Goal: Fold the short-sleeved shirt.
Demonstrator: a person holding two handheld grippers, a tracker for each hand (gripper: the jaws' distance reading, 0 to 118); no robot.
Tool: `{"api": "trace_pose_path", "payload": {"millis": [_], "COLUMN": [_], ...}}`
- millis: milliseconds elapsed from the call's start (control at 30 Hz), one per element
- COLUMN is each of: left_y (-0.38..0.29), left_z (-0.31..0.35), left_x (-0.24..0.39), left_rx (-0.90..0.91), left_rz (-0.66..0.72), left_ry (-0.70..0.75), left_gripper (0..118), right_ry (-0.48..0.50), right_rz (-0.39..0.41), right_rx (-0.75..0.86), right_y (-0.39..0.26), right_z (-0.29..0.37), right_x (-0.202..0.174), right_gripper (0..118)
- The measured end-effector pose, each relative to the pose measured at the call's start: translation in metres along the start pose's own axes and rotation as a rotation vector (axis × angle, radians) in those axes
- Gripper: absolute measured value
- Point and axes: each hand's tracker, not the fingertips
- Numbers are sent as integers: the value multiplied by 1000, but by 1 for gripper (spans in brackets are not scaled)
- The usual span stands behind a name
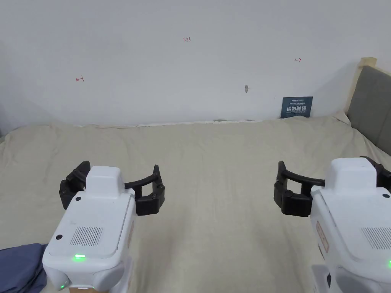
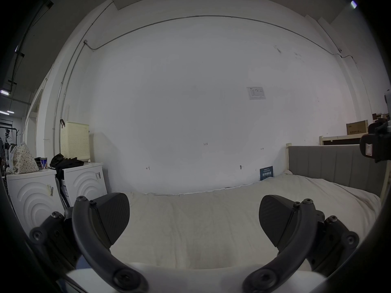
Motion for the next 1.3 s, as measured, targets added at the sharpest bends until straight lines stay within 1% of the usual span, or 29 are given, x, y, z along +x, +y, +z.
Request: {"api": "trace_pose_path", "payload": {"millis": [600, 767, 833, 900, 967, 1067, 1167, 1300], "left_y": [1, 2, 2, 2, 2, 2, 2, 1], "left_z": [1, 1, 1, 1, 1, 2, 3, 2], "left_x": [0, -1, -1, -2, -1, -2, -2, -2], "left_rx": [8, 8, 8, 7, 7, 8, 9, 7], "left_rz": [4, 9, 11, 13, 17, 21, 23, 20], "left_ry": [3, 7, 7, 6, 6, 6, 7, 8], "left_gripper": [118, 118, 118, 118, 118, 118, 118, 118], "right_ry": [-3, -17, -36, -32, -74, -133, -135, -121], "right_rz": [1, -2, -13, -47, -108, -172, -228, -241], "right_rx": [0, -33, -83, -178, -323, -512, -578, -572], "right_y": [1, 4, 7, 9, 14, 20, 23, 22], "right_z": [-1, -4, -6, -13, -20, -30, -35, -35], "right_x": [-1, -2, -3, -2, -2, -3, -1, -1], "right_gripper": [118, 118, 118, 118, 118, 118, 118, 118]}}
